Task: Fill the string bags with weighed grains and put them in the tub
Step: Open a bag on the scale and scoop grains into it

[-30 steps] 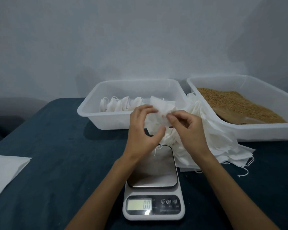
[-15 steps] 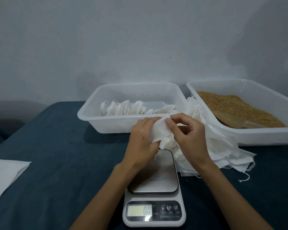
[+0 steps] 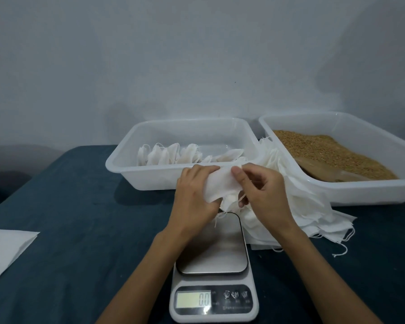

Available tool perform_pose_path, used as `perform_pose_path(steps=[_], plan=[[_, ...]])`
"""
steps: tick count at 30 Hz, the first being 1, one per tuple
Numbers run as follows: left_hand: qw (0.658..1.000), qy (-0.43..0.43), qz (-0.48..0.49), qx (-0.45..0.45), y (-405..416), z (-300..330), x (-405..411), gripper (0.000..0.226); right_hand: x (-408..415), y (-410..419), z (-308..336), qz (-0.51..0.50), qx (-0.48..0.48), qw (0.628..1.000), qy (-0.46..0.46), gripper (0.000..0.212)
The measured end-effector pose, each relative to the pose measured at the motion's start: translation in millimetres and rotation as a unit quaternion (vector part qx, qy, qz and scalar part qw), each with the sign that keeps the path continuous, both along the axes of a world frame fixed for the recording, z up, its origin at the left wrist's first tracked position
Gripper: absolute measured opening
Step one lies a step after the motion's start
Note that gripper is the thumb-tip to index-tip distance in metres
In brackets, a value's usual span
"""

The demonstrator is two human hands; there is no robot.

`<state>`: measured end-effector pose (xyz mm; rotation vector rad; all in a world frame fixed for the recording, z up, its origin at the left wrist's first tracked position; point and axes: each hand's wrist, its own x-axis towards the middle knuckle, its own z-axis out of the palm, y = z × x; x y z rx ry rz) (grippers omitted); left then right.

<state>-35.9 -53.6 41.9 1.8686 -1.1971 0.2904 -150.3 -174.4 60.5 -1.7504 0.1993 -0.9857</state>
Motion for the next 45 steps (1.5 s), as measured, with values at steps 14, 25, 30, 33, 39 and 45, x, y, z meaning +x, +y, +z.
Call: perform_pose_path(steps=[14,25,30,33,39,45], plan=[[0.995,-0.076,0.032,0.060,0.2,-1.9,1.4,0.051,0.3,11.0,-3.2,0.069,-0.010,0.993,0.092,0.044],[0.995,0.013,-0.085,0.049,-0.4,-1.6,-5.0,0.029,-5.7,11.7,2.7,0.124,0.018,0.985,0.116,0.073],[0.996,0.009,-0.073,0.050,2.0,1.0,-2.0,0.033,-11.1,-2.1,10.5,0.082,0.021,0.991,0.099,0.098],[0.992,0.070,-0.100,0.019,2.9,5.6,-13.0,0.040,-16.7,-1.2,15.7,0.078,0.002,0.990,0.116,0.103],[0.960,0.225,-0.168,-0.023,8.4,10.1,-25.6,0.030,-35.8,-5.8,43.2,0.052,-0.105,0.991,0.069,0.079],[0.905,0.352,-0.232,-0.049,24.8,1.9,-25.4,0.035,-65.5,-127.8,62.7,-0.241,-0.256,0.924,0.150,0.014]])
